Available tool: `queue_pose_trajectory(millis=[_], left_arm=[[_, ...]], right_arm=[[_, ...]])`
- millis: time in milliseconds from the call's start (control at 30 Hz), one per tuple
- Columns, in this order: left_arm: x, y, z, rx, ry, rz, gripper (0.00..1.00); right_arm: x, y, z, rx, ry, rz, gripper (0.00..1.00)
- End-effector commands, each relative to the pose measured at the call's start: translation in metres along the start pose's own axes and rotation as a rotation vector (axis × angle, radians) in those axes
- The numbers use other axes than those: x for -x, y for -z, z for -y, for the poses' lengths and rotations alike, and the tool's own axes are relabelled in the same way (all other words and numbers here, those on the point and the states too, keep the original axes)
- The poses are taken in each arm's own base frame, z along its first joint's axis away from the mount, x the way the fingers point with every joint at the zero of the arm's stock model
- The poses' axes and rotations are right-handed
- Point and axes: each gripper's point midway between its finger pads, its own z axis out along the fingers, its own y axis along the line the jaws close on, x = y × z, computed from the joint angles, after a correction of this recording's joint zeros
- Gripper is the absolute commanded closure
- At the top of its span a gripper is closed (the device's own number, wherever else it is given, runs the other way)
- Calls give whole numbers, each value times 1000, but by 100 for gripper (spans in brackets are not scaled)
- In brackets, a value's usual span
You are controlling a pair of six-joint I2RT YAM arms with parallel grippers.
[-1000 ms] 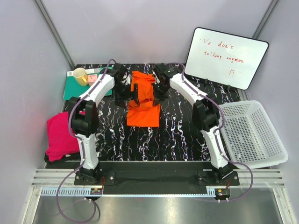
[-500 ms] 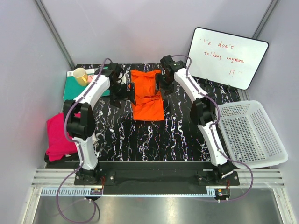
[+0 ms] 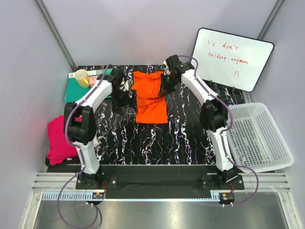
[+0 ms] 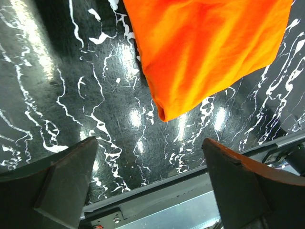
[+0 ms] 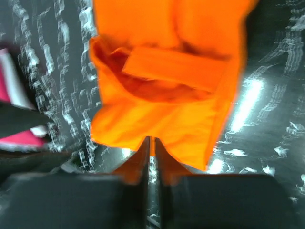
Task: Fold and stack the t-shirts
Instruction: Fold the folded rectangular tshirt in 1/3 of the way
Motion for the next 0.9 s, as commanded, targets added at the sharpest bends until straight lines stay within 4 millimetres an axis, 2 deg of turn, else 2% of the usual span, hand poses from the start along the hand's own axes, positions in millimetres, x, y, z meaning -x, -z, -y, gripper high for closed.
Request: queue_pose_trajectory(millis=[0,33,67,200,300,467,600,733,867], left_arm=[[12,4,17,-94,-19,63,55],[14,2,20,-98,-18,66,100],[19,-2,23,-113,-29,75,100],[30,-14,48,-162,-74,67,100],[26,-35,59,-194,-72,6,100],[9,-69,65,-216,-56,-94,100],[-6,-86,54,-175,-16,-148,100],[-17,-90,37,-101,-4,-160,100],[-31,-94,22,-45,2,-185,100]], right_arm=[[-19,-9,-46,205,9,-72,100],[-21,-13,-48,217,-1,-86,100],[-24,-22,-47,218,-10,-105,100],[-32,-39,-52,287,-58,-176,100],[-31,-49,-55,306,-70,-191,100],[-27,-64,-53,309,-97,-199,100],[-22,-77,-46,284,-120,-187,100],[-4,-81,-43,253,-111,-118,100],[11,-97,-30,187,-120,-49,100]])
